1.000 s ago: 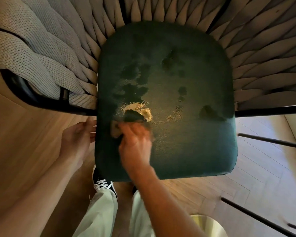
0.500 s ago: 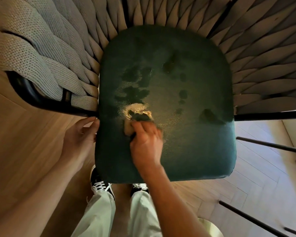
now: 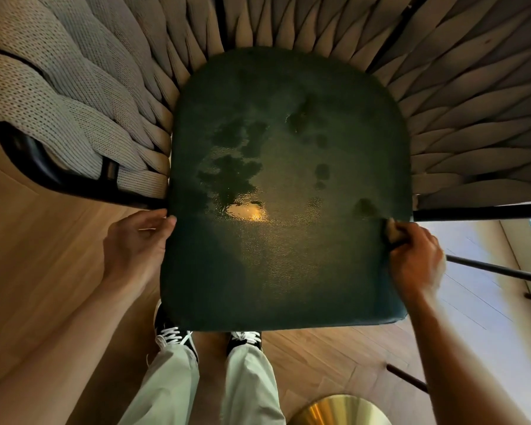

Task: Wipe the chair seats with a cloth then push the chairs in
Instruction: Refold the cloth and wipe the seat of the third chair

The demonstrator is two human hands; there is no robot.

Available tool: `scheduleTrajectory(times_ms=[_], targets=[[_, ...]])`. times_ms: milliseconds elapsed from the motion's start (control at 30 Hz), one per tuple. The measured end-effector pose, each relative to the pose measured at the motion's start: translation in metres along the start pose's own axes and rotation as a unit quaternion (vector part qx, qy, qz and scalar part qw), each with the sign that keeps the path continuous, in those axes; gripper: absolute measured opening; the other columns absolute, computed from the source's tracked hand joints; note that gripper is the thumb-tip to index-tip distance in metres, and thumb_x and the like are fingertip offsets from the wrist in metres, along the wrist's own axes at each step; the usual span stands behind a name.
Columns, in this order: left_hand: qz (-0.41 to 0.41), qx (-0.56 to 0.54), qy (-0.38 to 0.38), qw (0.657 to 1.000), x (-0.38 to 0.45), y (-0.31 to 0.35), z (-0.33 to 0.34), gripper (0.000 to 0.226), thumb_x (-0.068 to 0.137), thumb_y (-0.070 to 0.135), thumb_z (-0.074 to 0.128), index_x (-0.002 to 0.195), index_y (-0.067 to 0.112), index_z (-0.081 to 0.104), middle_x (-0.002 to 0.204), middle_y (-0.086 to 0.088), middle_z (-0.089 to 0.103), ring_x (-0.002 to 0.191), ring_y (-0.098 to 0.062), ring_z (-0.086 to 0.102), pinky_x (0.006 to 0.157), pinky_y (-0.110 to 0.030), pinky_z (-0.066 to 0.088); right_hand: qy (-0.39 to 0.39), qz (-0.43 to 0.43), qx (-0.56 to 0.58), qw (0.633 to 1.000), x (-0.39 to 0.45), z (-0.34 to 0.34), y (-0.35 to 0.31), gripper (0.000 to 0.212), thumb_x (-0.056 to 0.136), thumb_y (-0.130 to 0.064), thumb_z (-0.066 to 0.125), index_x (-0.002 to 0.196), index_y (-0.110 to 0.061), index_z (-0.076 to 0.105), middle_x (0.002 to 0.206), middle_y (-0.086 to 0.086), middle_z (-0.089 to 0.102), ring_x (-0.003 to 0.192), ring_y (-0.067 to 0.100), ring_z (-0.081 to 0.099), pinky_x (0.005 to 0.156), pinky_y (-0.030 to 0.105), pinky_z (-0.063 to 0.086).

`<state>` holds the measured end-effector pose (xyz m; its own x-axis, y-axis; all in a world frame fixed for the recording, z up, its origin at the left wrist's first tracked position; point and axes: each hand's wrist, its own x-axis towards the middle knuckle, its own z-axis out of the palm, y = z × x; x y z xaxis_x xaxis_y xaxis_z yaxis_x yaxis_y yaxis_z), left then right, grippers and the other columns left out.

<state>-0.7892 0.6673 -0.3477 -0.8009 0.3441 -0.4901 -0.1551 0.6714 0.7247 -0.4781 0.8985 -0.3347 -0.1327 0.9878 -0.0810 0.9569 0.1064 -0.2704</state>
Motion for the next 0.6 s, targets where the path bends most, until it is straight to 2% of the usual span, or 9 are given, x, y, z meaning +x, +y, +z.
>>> scheduleTrajectory(times_ms=[133,200,300,400,467,600], targets=[[0.006,0.007,0.006,1.0,0.0,-0.002,0.001,0.025,0.087,0.024,0.07,0.111,0.021,0.068,0.095,0.003,0.068,0.083,-0.006,0.063,0.075,-0.023,0.05,0.016,0.053,0.025,0.998,0.013,-0.005,0.004,0.021,0.094,-0.017,0.053,0.109,-0.015,0.068,0.112,0.013,0.067,0.1,0.036,0.057,0.085,0.043,0.046],[0.003,0.001,0.01,1.0,0.001,-0.003,0.002,0.02,0.085,0.023,0.072,0.105,0.025,0.069,0.093,0.003,0.069,0.084,-0.01,0.066,0.079,-0.03,0.054,0.018,0.045,0.043,0.998,0.01,-0.002,-0.002,0.021,0.093,-0.014,0.054,0.106,-0.015,0.069,0.109,0.013,0.067,0.099,0.035,0.057,0.085,0.041,0.046],[-0.016,-0.01,0.011,1.0,0.004,-0.004,0.003,0.017,0.082,0.022,0.074,0.099,0.026,0.07,0.091,0.002,0.07,0.086,-0.015,0.068,0.082,-0.035,0.055,-0.003,-0.015,0.061,0.998,-0.004,0.008,-0.021,0.027,0.086,-0.002,0.055,0.102,-0.016,0.07,0.104,0.011,0.067,0.096,0.032,0.057,0.084,0.041,0.045],[-0.026,-0.016,0.013,0.999,0.004,-0.002,0.004,0.02,0.083,0.021,0.074,0.102,0.021,0.071,0.093,0.002,0.07,0.087,-0.015,0.067,0.081,-0.031,0.054,-0.009,-0.123,0.066,0.99,-0.024,0.021,-0.054,0.037,0.073,0.007,0.056,0.099,-0.013,0.071,0.096,0.009,0.069,0.089,0.029,0.059,0.081,0.036,0.045],[-0.033,-0.027,0.013,0.999,0.004,-0.002,0.004,0.022,0.083,0.019,0.074,0.104,0.019,0.072,0.091,0.003,0.069,0.088,-0.014,0.067,0.081,-0.029,0.053,-0.011,-0.169,0.081,0.982,-0.041,0.033,-0.085,0.039,0.066,0.007,0.058,0.096,-0.014,0.072,0.091,0.008,0.07,0.084,0.029,0.061,0.075,0.038,0.048],[-0.061,-0.056,0.0,0.997,0.005,-0.001,0.003,0.013,0.082,0.021,0.074,0.094,0.025,0.072,0.092,0.003,0.071,0.09,-0.015,0.067,0.088,-0.036,0.054,-0.041,-0.218,0.145,0.964,-0.083,0.064,-0.152,0.035,0.067,0.001,0.056,0.092,-0.015,0.073,0.086,0.008,0.069,0.079,0.027,0.062,0.066,0.04,0.054]])
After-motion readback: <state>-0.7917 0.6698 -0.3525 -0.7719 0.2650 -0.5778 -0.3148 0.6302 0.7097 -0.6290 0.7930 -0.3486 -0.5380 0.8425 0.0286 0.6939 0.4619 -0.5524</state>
